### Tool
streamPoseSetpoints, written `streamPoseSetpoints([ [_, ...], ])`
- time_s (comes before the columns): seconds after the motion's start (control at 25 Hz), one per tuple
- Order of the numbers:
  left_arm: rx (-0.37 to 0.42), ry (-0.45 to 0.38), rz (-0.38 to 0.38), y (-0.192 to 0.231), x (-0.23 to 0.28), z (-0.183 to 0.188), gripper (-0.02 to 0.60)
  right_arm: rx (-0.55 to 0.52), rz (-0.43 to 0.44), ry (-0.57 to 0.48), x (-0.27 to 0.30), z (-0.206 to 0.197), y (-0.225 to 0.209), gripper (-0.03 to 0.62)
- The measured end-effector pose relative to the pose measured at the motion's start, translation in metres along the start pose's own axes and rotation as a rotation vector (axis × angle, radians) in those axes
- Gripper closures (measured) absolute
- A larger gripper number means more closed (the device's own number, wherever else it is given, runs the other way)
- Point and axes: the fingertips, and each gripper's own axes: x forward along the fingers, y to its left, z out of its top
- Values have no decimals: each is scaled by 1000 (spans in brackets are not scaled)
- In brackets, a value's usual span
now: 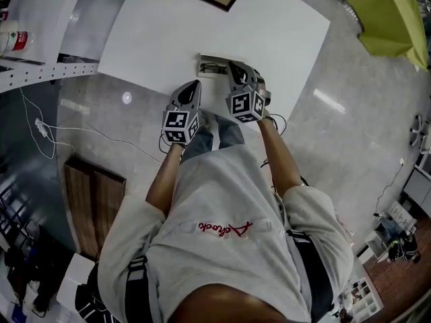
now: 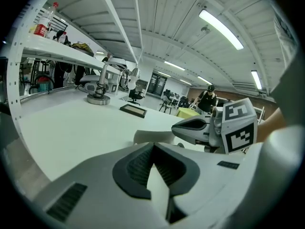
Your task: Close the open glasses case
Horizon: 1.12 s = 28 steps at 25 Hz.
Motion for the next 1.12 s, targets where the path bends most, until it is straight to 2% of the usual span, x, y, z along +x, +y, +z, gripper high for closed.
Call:
streamPoseSetpoints([
  [0.24,10,2,-10,-1,2,-2,551,-406,33,47,5,-2,13,568],
  [0.36,4,0,-11,0,2,-2,551,-528,45,56,7,-5,18,568],
  [0.56,-2,-7,-12,-2,1,-1,551,-532,49,72,8,-9,14,570],
  [0.64,-3,-8,-11,-2,0,0,551,-525,45,78,10,-9,13,494],
  [0.84,-1,0,-3,4,-1,-2,551,-542,60,112,21,-15,11,473],
  [1.0,1,0,-3,4,-1,-2,551,-552,73,132,27,-19,8,473],
  [1.12,2,4,-3,5,0,-4,551,-569,70,134,28,-21,9,549],
])
